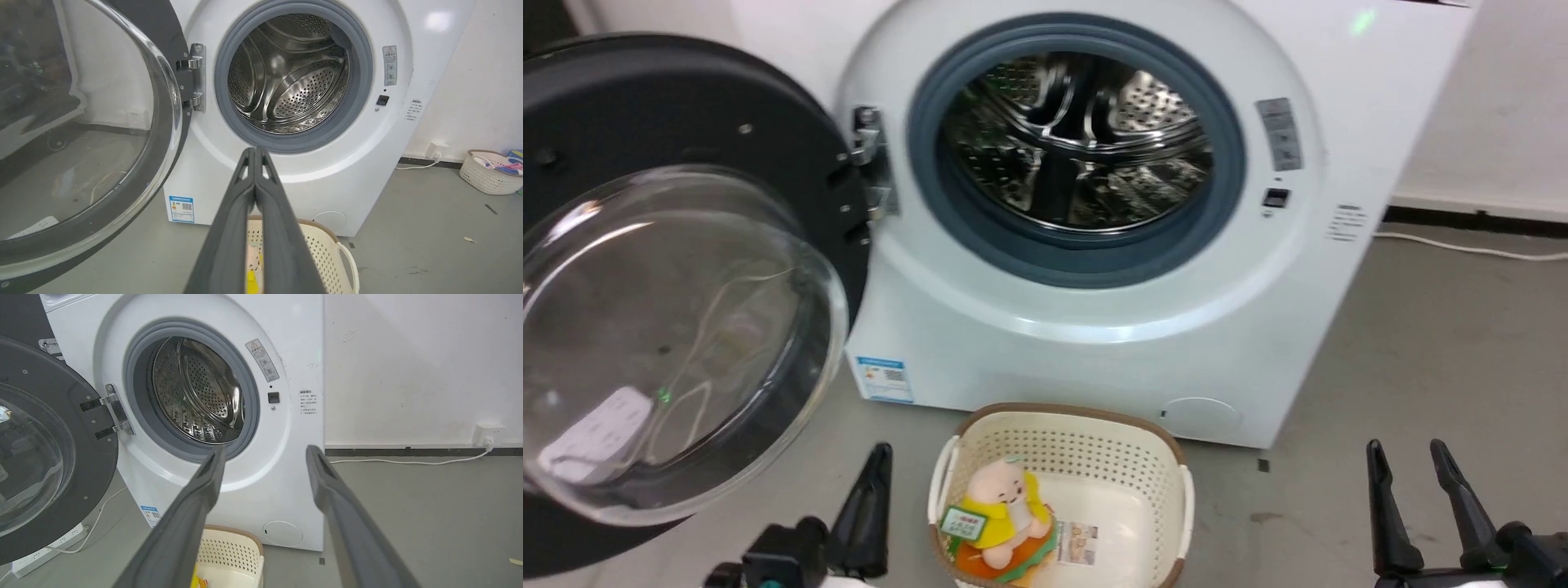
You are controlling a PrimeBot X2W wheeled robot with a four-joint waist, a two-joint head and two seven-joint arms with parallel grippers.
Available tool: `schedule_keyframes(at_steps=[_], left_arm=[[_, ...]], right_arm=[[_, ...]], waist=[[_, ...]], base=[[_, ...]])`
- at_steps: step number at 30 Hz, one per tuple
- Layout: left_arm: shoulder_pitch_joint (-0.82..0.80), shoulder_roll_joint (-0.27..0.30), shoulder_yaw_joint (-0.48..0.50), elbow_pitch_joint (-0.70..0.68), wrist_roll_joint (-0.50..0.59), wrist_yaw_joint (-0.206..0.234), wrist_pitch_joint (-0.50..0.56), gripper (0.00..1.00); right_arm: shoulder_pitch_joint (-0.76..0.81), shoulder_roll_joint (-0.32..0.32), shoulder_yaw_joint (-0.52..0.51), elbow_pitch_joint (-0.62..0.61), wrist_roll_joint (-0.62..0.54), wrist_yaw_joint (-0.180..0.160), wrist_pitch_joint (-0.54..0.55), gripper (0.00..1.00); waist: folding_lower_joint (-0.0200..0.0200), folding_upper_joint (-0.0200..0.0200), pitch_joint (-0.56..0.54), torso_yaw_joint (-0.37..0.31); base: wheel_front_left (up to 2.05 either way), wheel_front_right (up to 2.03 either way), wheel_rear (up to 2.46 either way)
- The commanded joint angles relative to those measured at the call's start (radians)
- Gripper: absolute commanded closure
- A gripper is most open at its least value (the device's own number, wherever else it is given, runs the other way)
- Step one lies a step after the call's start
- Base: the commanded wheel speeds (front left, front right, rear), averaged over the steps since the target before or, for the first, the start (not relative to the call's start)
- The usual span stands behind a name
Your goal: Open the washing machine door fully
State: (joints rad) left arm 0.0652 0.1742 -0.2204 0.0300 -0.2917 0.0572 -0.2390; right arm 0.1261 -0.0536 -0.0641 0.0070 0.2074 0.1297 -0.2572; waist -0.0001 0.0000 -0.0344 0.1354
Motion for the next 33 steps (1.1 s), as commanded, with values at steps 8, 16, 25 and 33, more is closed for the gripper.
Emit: schedule_keyframes(at_steps=[8,16,25,33], left_arm=[[0.047,-0.022,-0.015,0.075,0.048,0.015,-0.021,0.00],[0.052,-0.040,0.001,0.084,0.077,0.019,-0.022,0.00],[0.049,-0.056,0.018,0.080,0.103,0.014,-0.023,0.00],[0.045,-0.067,0.032,0.059,0.134,0.010,-0.023,0.00]], right_arm=[[0.037,0.003,0.007,-0.020,-0.012,0.001,-0.004,0.00],[0.040,0.003,0.016,-0.013,-0.011,0.001,-0.004,0.00],[0.042,0.003,0.017,-0.009,-0.007,0.001,-0.004,0.00],[0.040,0.003,0.018,-0.003,-0.006,0.001,-0.004,0.00]], waist=[[0.0001,0.0000,-0.003,-0.063],[0.0001,0.0000,-0.003,-0.064],[0.0001,0.0000,-0.004,-0.055],[0.0001,0.0000,0.000,-0.048]], base=[[0.00,0.00,0.00],[0.00,0.00,0.00],[0.00,0.00,0.00],[0.00,0.00,0.00]])
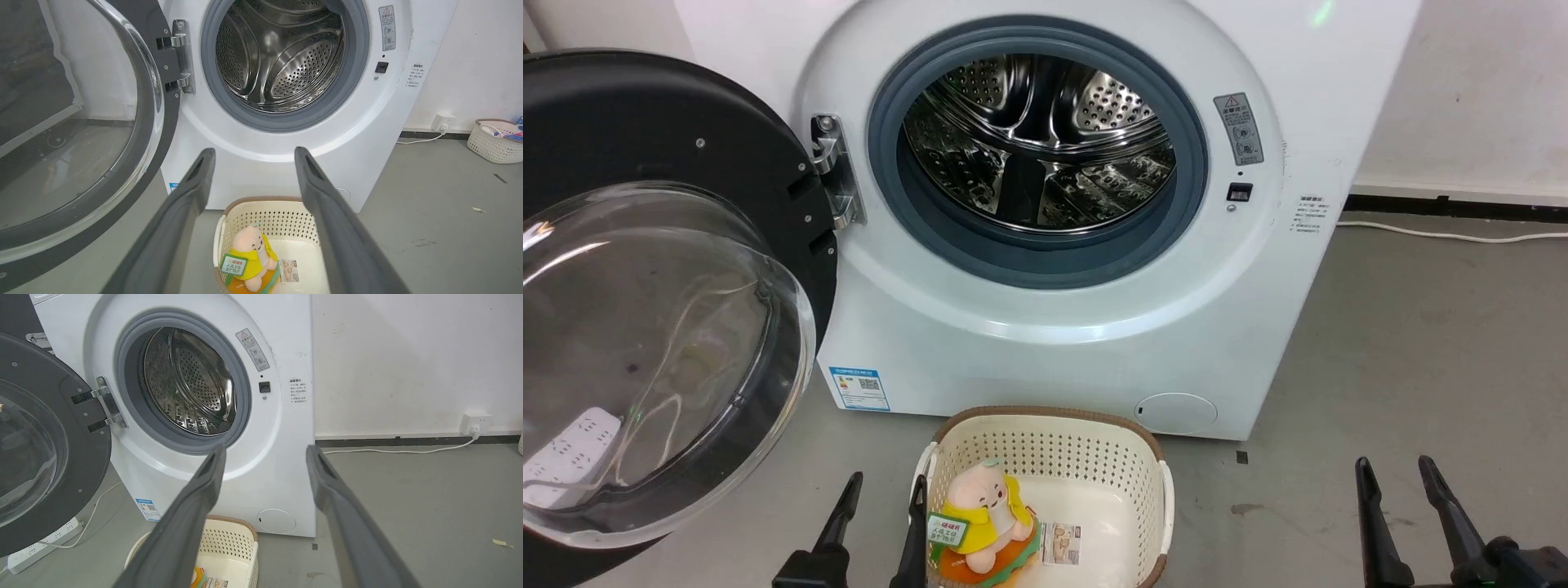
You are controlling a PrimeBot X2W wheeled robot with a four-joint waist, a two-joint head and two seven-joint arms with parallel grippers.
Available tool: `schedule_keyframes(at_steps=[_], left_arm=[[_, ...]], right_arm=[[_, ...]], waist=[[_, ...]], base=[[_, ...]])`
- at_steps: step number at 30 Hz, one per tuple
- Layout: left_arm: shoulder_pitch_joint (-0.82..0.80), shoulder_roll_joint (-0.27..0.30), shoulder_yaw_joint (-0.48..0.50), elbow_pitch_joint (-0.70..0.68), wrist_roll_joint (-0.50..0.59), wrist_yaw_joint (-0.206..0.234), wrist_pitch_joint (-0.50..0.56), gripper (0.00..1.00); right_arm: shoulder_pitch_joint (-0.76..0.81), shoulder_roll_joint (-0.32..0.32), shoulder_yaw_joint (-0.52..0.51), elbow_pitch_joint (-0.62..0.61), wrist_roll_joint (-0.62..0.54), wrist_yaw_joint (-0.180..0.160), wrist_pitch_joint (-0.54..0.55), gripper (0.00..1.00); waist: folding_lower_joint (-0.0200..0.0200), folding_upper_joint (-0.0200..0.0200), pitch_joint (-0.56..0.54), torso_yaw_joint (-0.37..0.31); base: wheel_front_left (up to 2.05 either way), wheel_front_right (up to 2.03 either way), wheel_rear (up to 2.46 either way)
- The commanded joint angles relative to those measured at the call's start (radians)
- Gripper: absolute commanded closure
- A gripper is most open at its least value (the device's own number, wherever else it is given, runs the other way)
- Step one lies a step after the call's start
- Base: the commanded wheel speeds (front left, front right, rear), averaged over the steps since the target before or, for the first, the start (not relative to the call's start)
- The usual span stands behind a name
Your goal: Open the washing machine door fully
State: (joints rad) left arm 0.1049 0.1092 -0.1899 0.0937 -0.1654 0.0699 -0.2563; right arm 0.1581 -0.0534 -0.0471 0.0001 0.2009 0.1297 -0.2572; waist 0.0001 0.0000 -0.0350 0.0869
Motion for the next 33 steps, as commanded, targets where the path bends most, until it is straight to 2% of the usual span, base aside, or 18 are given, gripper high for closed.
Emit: schedule_keyframes(at_steps=[1,27,28,33], left_arm=[[0.004,-0.004,0.004,-0.008,0.011,-0.003,-0.005,0.00],[0.007,-0.029,0.033,-0.006,0.032,-0.040,-0.005,0.00],[0.000,-0.030,0.034,-0.006,0.031,-0.040,0.000,1.00],[-0.001,-0.030,0.035,-0.006,0.032,-0.041,0.004,1.00]], right_arm=[[0.008,0.003,0.002,0.005,0.000,0.001,-0.004,0.00],[0.002,0.003,0.002,0.019,0.005,0.001,-0.005,0.00],[0.000,0.000,0.002,0.019,0.003,0.000,0.000,1.00],[-0.002,0.000,0.002,0.019,0.001,0.000,0.003,1.00]], waist=[[-0.0001,0.0000,0.001,0.000],[-0.0001,0.0000,0.002,0.008],[0.0000,0.0000,0.002,0.009],[0.0000,0.0000,0.002,0.008]], base=[[0.00,0.00,0.00],[0.00,0.00,0.00],[0.00,0.00,0.00],[0.00,0.00,0.00]])
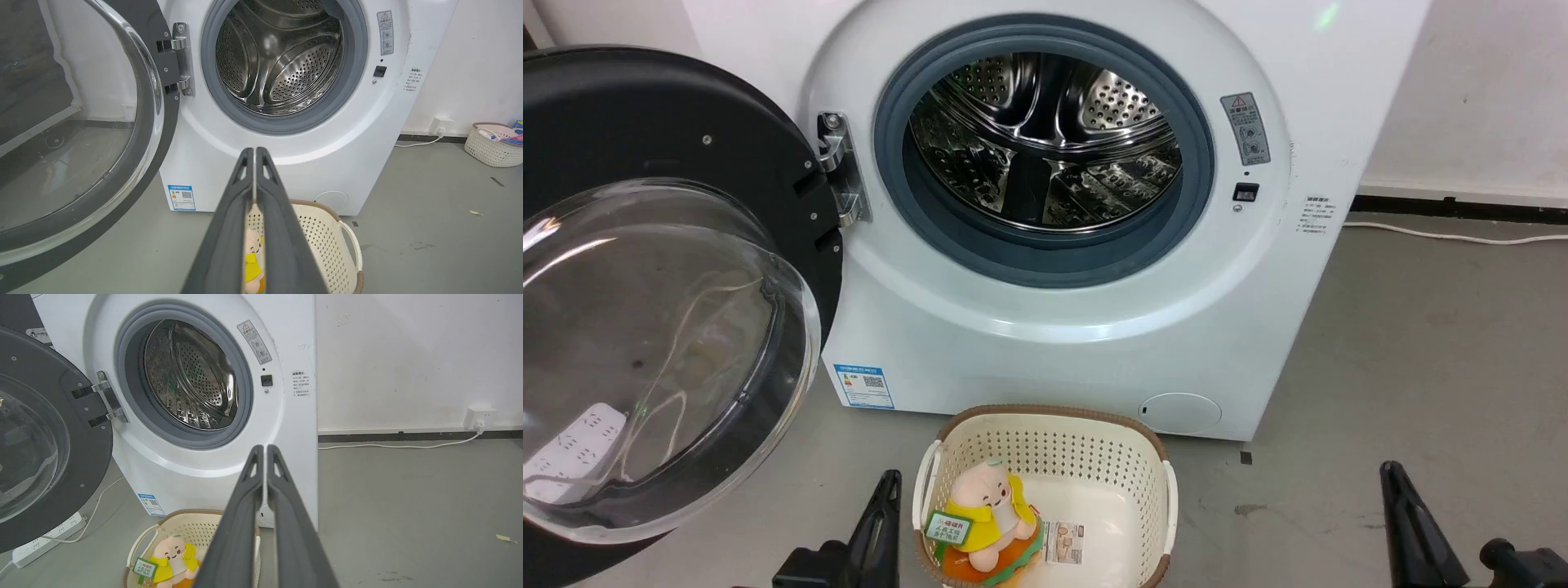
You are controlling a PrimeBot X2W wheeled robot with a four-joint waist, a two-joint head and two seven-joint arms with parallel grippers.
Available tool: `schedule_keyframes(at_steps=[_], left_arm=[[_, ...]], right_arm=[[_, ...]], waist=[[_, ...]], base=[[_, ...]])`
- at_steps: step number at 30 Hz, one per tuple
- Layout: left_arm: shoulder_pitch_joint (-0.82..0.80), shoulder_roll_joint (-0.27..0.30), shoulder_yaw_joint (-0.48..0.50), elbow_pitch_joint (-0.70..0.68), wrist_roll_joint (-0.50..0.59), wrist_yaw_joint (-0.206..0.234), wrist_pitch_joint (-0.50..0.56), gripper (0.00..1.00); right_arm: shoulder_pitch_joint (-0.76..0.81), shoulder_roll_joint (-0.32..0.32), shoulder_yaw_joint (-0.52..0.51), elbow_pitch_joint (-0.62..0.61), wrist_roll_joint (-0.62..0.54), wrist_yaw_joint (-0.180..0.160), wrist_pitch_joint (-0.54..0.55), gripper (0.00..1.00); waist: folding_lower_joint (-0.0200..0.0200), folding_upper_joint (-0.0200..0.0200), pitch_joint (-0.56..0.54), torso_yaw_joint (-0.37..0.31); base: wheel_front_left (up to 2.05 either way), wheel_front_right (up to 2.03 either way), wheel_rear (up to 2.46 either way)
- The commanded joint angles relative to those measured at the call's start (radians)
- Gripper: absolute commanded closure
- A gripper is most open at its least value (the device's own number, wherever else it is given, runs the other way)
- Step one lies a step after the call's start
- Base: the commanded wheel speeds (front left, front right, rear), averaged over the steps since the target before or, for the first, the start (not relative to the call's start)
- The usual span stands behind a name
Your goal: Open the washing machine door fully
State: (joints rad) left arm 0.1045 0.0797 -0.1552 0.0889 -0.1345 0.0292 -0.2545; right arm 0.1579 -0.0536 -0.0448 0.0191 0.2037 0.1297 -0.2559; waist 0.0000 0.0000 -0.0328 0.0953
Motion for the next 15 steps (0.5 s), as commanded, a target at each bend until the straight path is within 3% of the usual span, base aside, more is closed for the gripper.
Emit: schedule_keyframes(at_steps=[1,15], left_arm=[[-0.002,0.000,0.002,-0.001,0.002,0.000,0.004,1.00],[-0.013,-0.004,0.019,-0.011,0.017,-0.004,0.032,1.00]], right_arm=[[-0.003,0.000,0.001,-0.001,-0.003,0.000,0.004,1.00],[-0.020,0.000,0.006,-0.003,-0.026,0.000,0.032,1.00]], waist=[[0.0000,0.0000,0.000,-0.001],[0.0000,0.0000,0.004,-0.012]], base=[[0.00,0.00,0.00],[0.00,0.00,0.00]])
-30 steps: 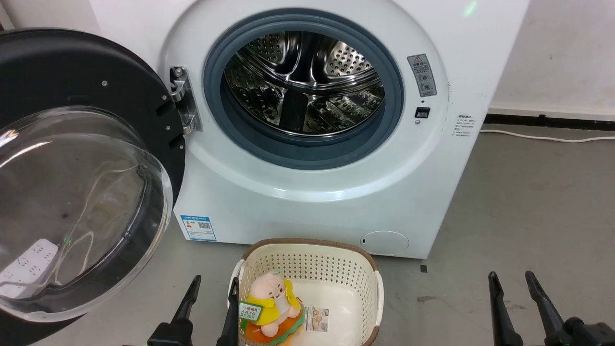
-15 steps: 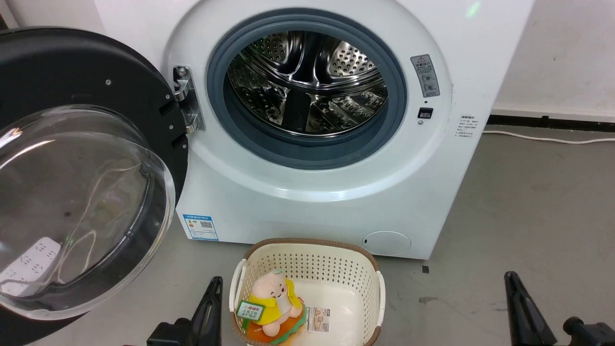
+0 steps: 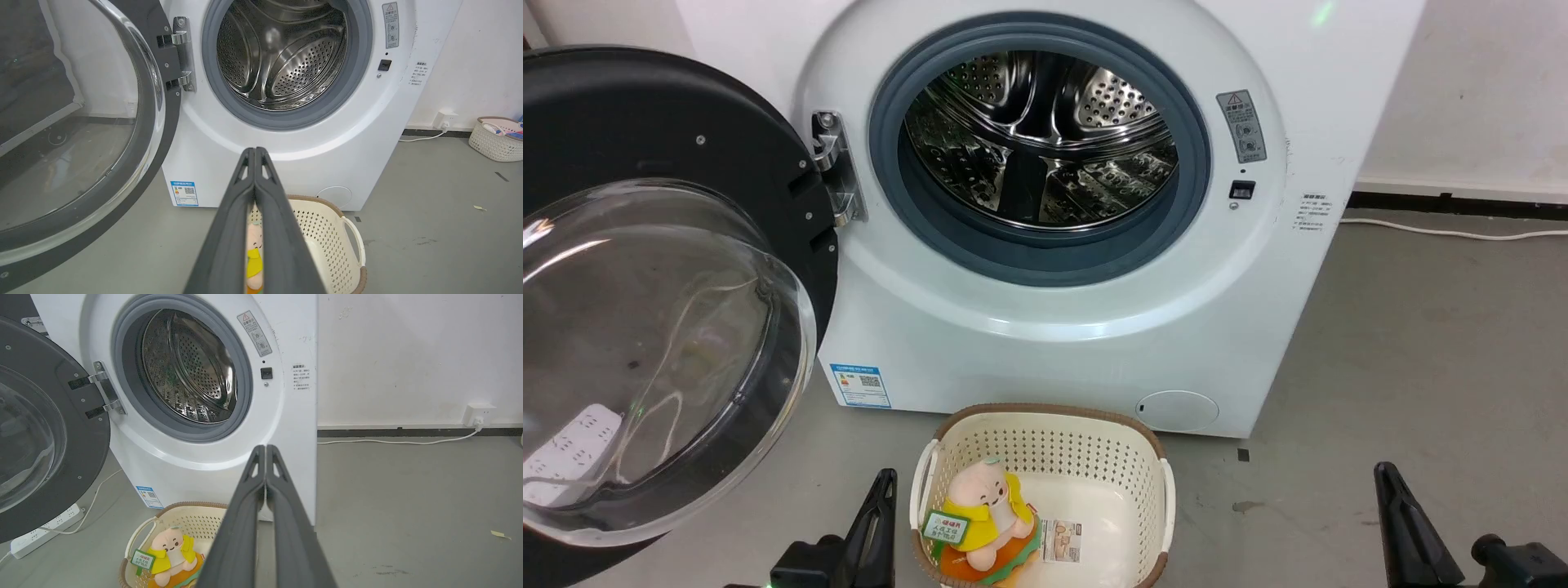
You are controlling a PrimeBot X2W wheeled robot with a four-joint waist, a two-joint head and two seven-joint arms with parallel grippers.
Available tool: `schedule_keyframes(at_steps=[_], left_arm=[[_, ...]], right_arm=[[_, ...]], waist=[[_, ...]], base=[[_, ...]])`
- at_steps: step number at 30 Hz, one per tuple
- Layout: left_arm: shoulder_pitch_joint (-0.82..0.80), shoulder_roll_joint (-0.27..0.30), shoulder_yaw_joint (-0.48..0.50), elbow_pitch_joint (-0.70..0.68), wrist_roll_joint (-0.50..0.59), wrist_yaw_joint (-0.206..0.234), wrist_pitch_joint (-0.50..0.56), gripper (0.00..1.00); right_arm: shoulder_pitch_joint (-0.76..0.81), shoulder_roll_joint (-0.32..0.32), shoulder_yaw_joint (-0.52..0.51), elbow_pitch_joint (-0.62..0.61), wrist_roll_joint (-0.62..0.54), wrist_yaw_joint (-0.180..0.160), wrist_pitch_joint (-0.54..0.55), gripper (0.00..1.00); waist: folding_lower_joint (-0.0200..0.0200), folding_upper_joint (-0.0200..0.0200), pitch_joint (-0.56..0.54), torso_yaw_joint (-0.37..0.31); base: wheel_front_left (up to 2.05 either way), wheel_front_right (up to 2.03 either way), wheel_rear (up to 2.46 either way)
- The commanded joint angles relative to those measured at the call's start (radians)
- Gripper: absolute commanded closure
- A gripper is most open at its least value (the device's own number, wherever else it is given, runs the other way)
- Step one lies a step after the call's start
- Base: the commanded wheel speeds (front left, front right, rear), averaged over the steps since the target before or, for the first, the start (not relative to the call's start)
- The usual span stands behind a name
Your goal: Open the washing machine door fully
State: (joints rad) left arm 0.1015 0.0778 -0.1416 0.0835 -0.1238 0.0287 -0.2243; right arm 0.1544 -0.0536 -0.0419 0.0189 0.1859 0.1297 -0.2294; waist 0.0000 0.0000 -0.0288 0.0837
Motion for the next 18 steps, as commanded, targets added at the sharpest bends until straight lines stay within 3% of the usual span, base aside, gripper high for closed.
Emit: schedule_keyframes(at_steps=[1,18], left_arm=[[-0.011,-0.002,0.007,-0.007,0.007,-0.003,0.004,1.00],[-0.026,-0.006,0.029,-0.020,0.027,-0.008,0.041,1.00]], right_arm=[[-0.018,0.000,0.003,-0.003,-0.010,0.000,0.008,1.00],[-0.041,0.001,0.010,-0.005,-0.039,0.000,0.045,1.00]], waist=[[0.0000,0.0000,0.000,-0.001],[0.0000,0.0000,0.005,-0.015]], base=[[0.00,0.00,0.00],[0.00,0.00,0.00]])
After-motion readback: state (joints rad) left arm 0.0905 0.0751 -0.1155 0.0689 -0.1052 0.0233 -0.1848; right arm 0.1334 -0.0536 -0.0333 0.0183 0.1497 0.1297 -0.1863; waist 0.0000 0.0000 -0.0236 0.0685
